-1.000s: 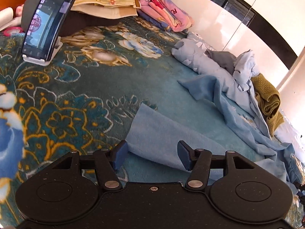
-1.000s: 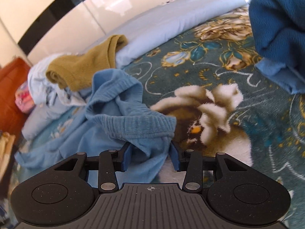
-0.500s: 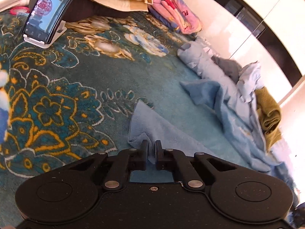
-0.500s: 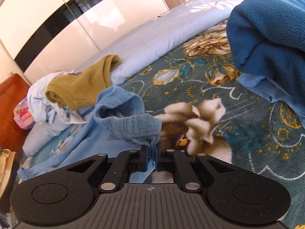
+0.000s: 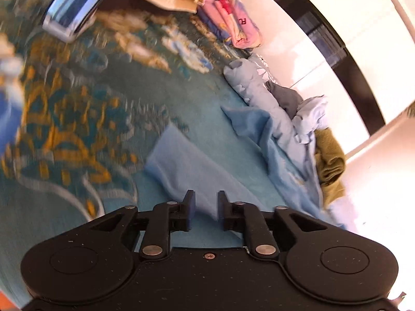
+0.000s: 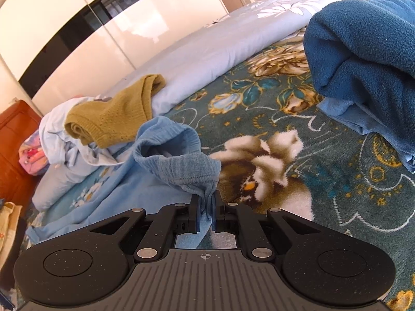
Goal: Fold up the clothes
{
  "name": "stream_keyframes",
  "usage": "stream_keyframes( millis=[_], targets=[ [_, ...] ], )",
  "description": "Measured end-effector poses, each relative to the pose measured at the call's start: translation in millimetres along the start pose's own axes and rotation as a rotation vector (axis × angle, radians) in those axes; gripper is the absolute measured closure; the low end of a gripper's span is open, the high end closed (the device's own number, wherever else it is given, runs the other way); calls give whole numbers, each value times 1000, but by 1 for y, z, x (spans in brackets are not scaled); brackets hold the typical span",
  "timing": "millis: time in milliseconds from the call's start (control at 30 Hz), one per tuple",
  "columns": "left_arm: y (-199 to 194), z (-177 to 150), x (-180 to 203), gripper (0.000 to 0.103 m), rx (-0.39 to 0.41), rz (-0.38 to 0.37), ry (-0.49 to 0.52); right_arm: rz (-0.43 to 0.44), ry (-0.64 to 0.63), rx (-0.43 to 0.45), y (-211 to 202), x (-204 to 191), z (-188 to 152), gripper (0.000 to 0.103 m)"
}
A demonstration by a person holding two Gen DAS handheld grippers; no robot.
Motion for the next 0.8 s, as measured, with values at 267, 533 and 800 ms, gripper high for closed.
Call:
stream_keyframes(
  millis=[267, 533, 800],
  targets=[
    [27, -15, 8, 62, -38, 3, -86, 1, 6, -15, 0, 0, -7, 96],
    [46, -7, 23, 103, -11, -35, -118, 8, 8, -23, 2, 5, -8, 96],
    [132, 53, 96, 103, 106, -90, 73, 40, 2, -19, 18, 9, 3, 96]
  ],
)
Point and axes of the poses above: each gripper's, at about its wrist camera, not at the fingertips, and y roughly the way its jaws point, x to its right, z to its top, the point moved 4 cm from there along y, roughly the way its jaws point, and after that the axes turned 14 degrees about x, right-handed, at the moved point
